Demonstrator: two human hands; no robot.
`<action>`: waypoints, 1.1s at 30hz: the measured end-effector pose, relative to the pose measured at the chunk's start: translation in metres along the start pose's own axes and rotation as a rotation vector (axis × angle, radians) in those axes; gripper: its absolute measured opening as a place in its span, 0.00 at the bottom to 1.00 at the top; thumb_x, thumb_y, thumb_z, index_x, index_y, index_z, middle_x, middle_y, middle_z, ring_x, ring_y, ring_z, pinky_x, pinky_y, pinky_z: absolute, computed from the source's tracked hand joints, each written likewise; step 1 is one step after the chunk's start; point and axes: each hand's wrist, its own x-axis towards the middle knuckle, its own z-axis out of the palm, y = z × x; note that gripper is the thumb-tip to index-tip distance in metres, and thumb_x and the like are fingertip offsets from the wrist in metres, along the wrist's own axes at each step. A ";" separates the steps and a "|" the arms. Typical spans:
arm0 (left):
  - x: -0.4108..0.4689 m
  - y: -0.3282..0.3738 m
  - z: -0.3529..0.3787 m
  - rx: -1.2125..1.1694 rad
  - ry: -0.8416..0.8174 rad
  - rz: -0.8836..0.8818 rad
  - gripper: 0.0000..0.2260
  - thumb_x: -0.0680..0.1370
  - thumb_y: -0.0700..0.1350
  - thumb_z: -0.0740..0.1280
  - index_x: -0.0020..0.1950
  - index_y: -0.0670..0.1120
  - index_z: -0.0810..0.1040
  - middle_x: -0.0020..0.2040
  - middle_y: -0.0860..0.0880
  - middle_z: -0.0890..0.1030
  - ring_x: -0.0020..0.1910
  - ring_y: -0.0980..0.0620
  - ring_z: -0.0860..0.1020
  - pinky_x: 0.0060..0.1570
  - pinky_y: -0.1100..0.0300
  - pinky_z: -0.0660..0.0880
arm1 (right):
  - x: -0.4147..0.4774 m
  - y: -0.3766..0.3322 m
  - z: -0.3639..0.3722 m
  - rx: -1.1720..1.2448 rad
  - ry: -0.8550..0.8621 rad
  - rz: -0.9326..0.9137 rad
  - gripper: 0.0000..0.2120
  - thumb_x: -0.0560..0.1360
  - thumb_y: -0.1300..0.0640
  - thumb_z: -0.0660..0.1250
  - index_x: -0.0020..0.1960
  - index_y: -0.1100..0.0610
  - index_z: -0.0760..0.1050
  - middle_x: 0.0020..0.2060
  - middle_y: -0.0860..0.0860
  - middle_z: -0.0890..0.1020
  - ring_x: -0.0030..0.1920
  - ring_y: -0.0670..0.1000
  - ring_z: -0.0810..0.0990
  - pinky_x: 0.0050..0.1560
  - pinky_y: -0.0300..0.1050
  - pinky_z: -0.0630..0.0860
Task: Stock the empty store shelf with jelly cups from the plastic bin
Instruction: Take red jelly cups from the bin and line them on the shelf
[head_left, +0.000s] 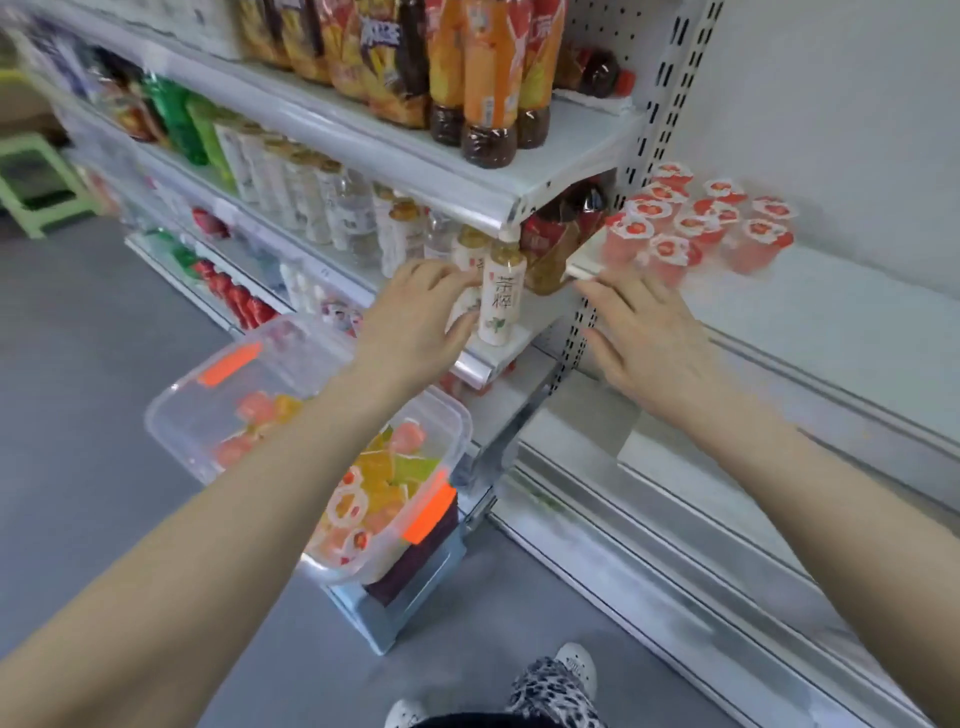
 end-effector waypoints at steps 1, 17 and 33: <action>-0.017 -0.015 0.000 -0.001 -0.008 -0.042 0.16 0.77 0.46 0.67 0.64 0.44 0.77 0.58 0.45 0.79 0.61 0.41 0.73 0.61 0.49 0.69 | -0.002 -0.018 0.009 0.017 0.003 -0.023 0.21 0.77 0.55 0.64 0.68 0.61 0.72 0.62 0.59 0.76 0.61 0.61 0.74 0.59 0.57 0.72; -0.192 -0.138 0.051 0.062 -0.368 -0.618 0.14 0.78 0.47 0.66 0.63 0.49 0.78 0.61 0.48 0.78 0.63 0.44 0.71 0.63 0.50 0.69 | 0.060 -0.177 0.205 0.088 -0.627 -0.459 0.22 0.75 0.61 0.51 0.67 0.59 0.71 0.62 0.54 0.75 0.63 0.57 0.71 0.64 0.52 0.68; -0.195 -0.145 0.066 0.183 -0.482 -0.607 0.18 0.79 0.49 0.65 0.69 0.52 0.72 0.65 0.50 0.76 0.65 0.45 0.70 0.66 0.50 0.67 | 0.086 -0.187 0.250 -0.028 -0.545 -0.541 0.15 0.75 0.56 0.67 0.58 0.59 0.70 0.47 0.57 0.81 0.49 0.58 0.76 0.41 0.48 0.70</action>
